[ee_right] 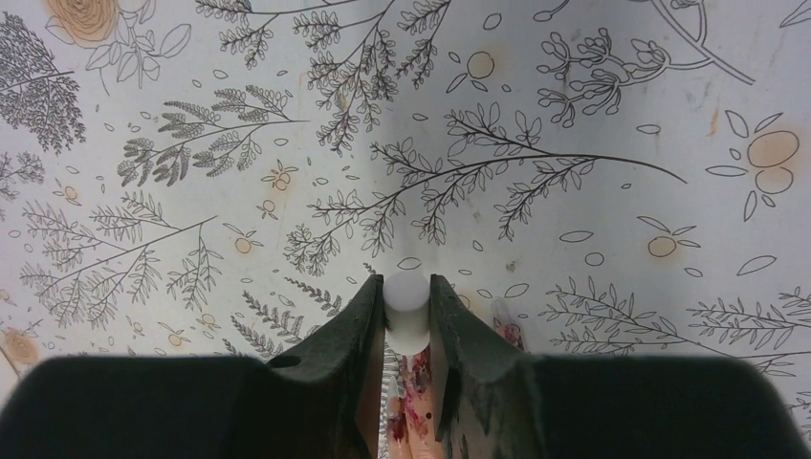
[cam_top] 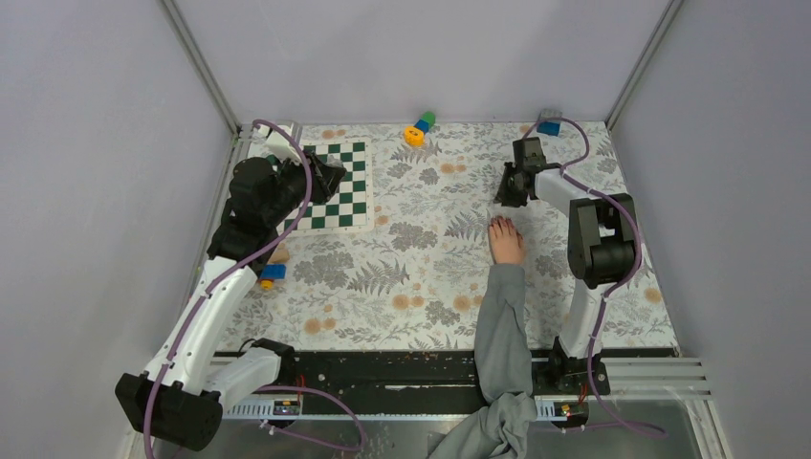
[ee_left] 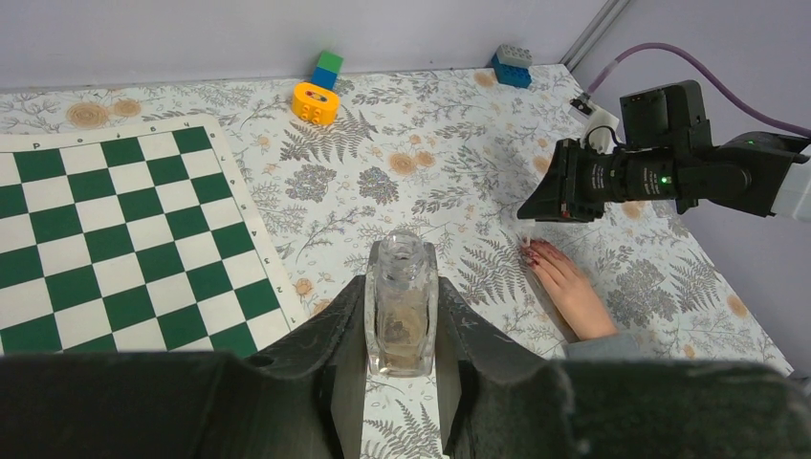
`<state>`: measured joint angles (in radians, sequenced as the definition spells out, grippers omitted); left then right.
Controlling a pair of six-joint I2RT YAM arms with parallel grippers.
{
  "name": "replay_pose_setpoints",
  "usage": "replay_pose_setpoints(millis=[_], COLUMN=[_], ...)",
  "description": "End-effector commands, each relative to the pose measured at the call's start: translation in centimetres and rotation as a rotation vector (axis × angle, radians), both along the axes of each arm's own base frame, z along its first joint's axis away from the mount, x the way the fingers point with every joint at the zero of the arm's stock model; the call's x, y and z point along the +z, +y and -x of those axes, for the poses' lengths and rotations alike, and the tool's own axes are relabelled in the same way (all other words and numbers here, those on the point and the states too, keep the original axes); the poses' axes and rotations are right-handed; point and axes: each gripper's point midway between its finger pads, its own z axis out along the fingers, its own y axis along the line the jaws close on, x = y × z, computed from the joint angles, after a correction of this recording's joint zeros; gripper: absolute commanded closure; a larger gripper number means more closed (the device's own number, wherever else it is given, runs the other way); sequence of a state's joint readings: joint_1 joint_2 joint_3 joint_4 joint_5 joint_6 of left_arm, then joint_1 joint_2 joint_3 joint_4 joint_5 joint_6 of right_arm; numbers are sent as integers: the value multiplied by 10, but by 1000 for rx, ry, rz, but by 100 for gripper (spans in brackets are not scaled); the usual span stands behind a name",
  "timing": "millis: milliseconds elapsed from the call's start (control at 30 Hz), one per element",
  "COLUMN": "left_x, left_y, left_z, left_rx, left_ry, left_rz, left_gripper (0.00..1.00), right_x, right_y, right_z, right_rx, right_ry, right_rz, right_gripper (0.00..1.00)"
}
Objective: Paint the nails
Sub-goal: Paint the nail polish on the nail.
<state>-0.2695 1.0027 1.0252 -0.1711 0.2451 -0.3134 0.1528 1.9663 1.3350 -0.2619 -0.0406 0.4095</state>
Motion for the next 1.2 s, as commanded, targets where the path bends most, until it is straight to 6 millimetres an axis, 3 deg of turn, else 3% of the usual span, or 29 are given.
replay_pose_setpoints(millis=[0, 1167], left_x=[20, 18], left_y=[4, 3], left_z=[0, -5], left_rx=[20, 15], left_ry=[-74, -79], left_rz=[16, -2], left_gripper=[100, 100], right_x=[10, 6], right_y=[3, 4], right_z=[-12, -15], right_rx=[-11, 0], right_ry=[-27, 9], right_rz=[20, 172], right_gripper=[100, 100])
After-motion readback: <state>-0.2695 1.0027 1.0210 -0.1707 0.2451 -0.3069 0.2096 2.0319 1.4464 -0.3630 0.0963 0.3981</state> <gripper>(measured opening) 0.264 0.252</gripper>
